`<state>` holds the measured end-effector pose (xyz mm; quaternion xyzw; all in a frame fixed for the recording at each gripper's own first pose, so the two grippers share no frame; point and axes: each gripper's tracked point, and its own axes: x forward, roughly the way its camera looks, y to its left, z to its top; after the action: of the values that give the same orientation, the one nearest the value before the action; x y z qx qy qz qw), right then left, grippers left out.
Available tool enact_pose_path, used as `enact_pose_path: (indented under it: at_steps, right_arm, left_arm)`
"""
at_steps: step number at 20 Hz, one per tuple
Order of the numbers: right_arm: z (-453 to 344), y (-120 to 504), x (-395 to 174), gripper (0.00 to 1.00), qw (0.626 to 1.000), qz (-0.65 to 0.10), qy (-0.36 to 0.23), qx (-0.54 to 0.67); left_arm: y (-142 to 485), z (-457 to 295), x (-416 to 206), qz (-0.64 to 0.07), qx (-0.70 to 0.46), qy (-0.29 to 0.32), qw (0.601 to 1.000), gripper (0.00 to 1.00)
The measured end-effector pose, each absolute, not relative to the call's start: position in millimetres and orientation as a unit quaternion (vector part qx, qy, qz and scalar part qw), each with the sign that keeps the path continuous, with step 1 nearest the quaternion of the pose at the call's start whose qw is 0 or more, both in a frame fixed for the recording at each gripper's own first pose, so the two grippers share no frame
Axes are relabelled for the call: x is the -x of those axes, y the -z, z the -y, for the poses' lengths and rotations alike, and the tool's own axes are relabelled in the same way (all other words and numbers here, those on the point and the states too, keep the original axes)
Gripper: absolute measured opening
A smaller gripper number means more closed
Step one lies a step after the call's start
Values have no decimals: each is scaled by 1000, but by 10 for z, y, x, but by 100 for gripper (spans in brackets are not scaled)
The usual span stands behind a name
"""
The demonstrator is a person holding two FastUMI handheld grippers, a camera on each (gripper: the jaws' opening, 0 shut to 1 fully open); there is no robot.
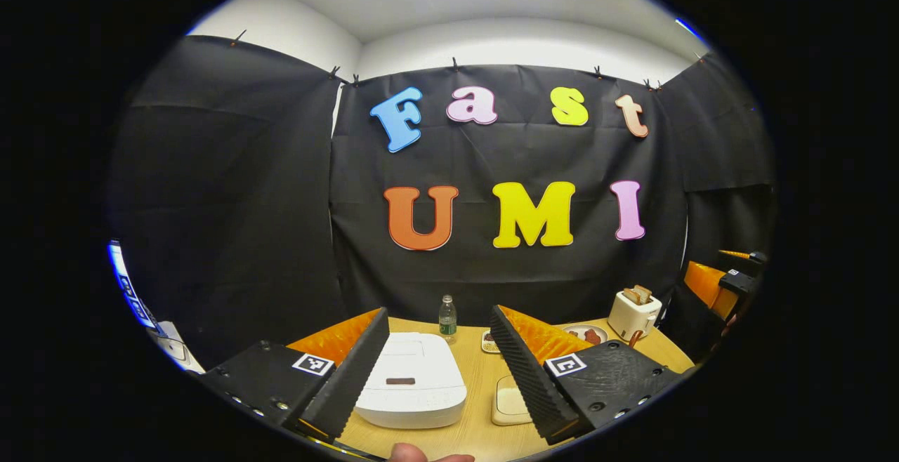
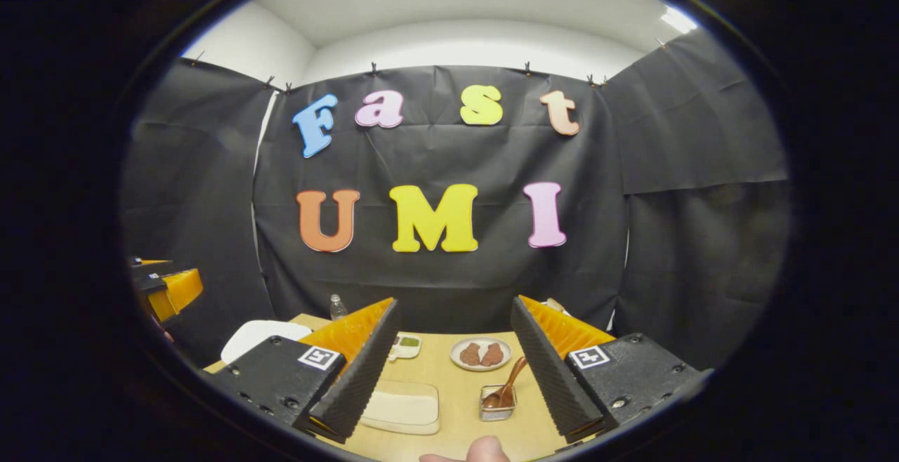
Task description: Close the left gripper, press the button to open the rice cooker; take a wooden spoon from the chopstick holder with the right hand, scoop a spoonful of rice and pour it into the rice cooker, then put the wooden spoon back into the chopstick holder.
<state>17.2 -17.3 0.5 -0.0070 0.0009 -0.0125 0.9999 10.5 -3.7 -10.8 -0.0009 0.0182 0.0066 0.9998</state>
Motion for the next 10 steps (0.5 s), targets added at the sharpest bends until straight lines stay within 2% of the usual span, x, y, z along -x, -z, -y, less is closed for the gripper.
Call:
enact_pose_path:
  at_steps: [6,9,10]
  right_arm:
    - [234,84,-311,100,1000,-10,6,6]
    - [256,137,-411,100,1000,-17,2,3]
    - [253,153,-455,99,1000,-19,-1,5]
  left_arm:
    - [287,24,-222,-48,11,-15,999,94]
    - [493,-24,-307,-92,30,-17,995,94]
    - [601,-22,-358,-110,38,-17,993,89]
